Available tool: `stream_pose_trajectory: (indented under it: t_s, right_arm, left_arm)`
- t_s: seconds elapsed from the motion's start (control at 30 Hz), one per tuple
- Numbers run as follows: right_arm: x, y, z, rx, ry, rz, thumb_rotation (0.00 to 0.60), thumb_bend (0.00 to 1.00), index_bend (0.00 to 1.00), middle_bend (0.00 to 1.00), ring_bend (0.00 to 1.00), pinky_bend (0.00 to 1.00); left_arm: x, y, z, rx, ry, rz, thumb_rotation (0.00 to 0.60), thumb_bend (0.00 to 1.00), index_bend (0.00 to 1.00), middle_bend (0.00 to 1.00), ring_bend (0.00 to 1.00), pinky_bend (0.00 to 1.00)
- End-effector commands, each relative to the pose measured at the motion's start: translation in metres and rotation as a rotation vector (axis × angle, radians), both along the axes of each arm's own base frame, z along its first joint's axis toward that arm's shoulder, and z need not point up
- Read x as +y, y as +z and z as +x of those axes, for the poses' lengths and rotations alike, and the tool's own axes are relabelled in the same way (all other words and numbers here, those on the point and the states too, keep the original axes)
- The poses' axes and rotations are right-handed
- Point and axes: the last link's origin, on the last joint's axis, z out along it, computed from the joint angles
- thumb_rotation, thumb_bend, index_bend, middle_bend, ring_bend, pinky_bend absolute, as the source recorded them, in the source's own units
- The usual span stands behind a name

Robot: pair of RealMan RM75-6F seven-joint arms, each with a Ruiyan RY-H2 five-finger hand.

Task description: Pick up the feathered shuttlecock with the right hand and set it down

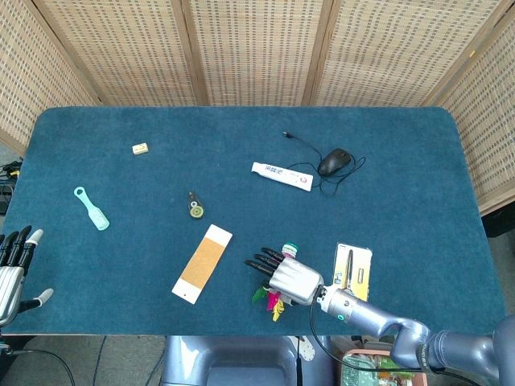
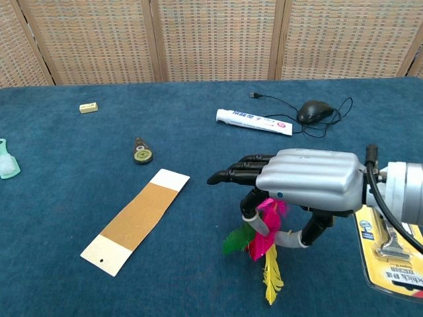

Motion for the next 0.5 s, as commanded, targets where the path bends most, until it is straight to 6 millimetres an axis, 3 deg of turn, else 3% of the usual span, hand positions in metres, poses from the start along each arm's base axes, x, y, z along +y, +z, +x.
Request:
stream_pose_trajectory:
  t_s: [0.03,0.33,0.5]
  right_arm:
    - [-0.001,0.000,0.002,-0.040,-0.037,0.013,0.600,0.46,0.62,0.00,0.00,0.00]
    - [-0.008,0.008,0.014,-0.199,-0.177,0.072,0.600,0.47,0.63,0.00,0.00,0.01]
    - [-0.022,0.019,0.028,-0.347,-0.333,0.108,0.600,0.47,0.63,0.00,0.00,0.01]
  left_arm:
    - [0.000,0.000,0.000,-0.002,0.000,0.001,0.600,0.08,0.00,0.00,0.00,0.00]
    - [0.000,0.000,0.000,-0.004,0.001,0.001,0.600,0.08,0.00,0.00,0.00,0.00]
    - [0.000,0.001,0.000,-0.008,0.001,0.003,0.600,0.09,0.00,0.00,0.00,0.00]
